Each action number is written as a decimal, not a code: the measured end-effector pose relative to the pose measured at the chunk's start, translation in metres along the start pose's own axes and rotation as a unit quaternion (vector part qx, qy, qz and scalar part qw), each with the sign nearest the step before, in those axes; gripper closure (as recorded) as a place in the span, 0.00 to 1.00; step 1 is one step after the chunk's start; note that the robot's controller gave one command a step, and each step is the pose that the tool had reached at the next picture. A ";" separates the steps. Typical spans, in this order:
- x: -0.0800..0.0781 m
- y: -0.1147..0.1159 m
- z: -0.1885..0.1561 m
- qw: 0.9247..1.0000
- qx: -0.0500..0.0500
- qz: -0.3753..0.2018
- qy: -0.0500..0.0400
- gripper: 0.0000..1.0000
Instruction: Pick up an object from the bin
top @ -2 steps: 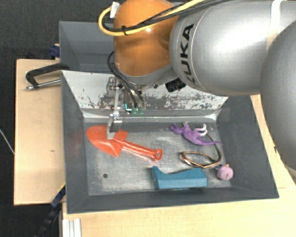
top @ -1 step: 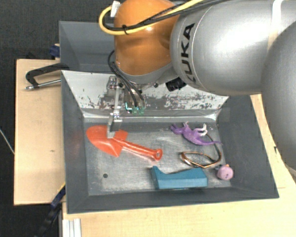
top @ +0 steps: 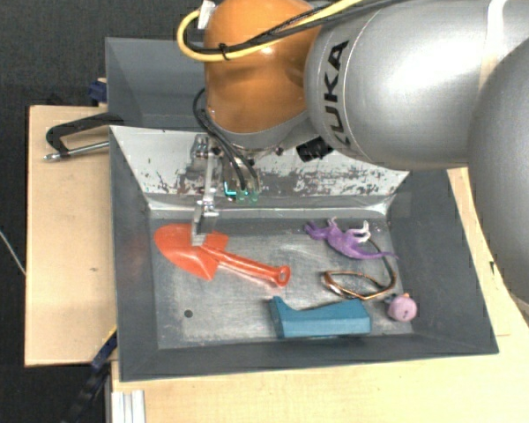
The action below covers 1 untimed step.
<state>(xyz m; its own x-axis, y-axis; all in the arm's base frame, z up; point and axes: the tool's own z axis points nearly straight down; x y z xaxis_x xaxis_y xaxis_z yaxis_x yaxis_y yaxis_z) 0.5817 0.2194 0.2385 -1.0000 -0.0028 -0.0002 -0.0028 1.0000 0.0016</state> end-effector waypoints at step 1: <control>0.040 0.004 -0.034 0.996 0.001 -0.089 0.003 0.00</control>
Offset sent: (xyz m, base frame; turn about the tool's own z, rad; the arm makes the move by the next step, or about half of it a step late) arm -0.0525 -0.0157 -0.0945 0.0248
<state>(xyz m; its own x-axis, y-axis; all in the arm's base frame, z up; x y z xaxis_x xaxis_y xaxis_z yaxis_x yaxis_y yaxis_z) 0.5422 0.2229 0.2724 -0.9837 -0.1798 0.0050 -0.1798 0.9837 -0.0008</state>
